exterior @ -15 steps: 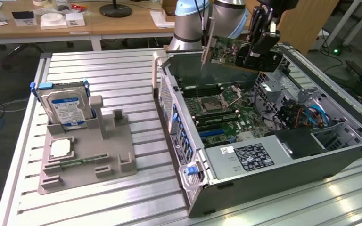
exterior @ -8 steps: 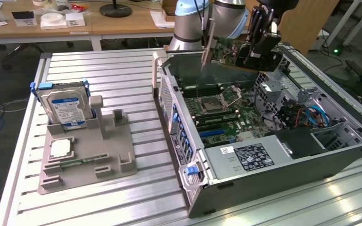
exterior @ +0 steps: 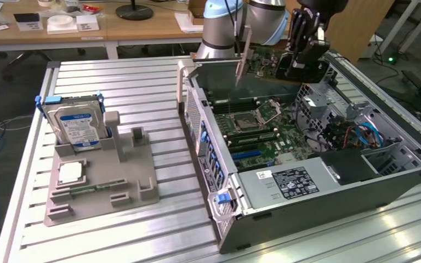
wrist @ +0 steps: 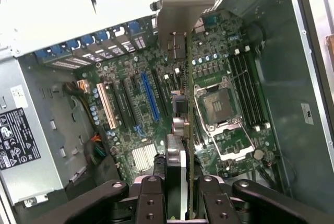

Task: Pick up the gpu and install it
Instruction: 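Insert the gpu into the slot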

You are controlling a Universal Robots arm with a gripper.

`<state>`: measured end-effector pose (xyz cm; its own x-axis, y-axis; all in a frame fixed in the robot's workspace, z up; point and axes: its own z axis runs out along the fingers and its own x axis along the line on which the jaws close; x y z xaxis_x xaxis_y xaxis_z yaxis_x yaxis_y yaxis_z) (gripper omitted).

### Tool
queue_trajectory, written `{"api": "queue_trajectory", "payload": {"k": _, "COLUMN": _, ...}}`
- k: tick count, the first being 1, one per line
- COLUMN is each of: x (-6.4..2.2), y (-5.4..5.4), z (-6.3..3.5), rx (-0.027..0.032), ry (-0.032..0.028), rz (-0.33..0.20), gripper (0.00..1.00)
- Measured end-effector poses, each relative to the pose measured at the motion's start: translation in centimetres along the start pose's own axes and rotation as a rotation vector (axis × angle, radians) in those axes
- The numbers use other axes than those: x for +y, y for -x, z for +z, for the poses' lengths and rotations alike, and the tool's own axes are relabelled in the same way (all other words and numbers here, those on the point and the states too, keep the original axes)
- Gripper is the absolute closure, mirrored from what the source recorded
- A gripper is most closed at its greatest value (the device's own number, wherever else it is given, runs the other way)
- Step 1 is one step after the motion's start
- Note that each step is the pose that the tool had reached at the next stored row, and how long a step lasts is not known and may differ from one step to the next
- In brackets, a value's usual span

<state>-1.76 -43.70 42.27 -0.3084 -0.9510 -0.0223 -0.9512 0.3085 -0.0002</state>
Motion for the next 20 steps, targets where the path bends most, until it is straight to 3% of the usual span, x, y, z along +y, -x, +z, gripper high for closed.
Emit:
{"api": "queue_trajectory", "payload": {"k": 4, "x": -0.01, "y": 0.02, "z": 0.25, "rx": -0.0035, "ry": -0.0205, "rz": -0.021, "gripper": 0.72}}
{"api": "queue_trajectory", "payload": {"k": 15, "x": -0.01, "y": 0.01, "z": 0.60, "rx": -0.0061, "ry": -0.0173, "rz": -0.212, "gripper": 0.72}}
{"api": "queue_trajectory", "payload": {"k": 20, "x": -0.01, "y": -0.04, "z": 0.73, "rx": -0.0065, "ry": -0.0183, "rz": -0.222, "gripper": 0.72}}
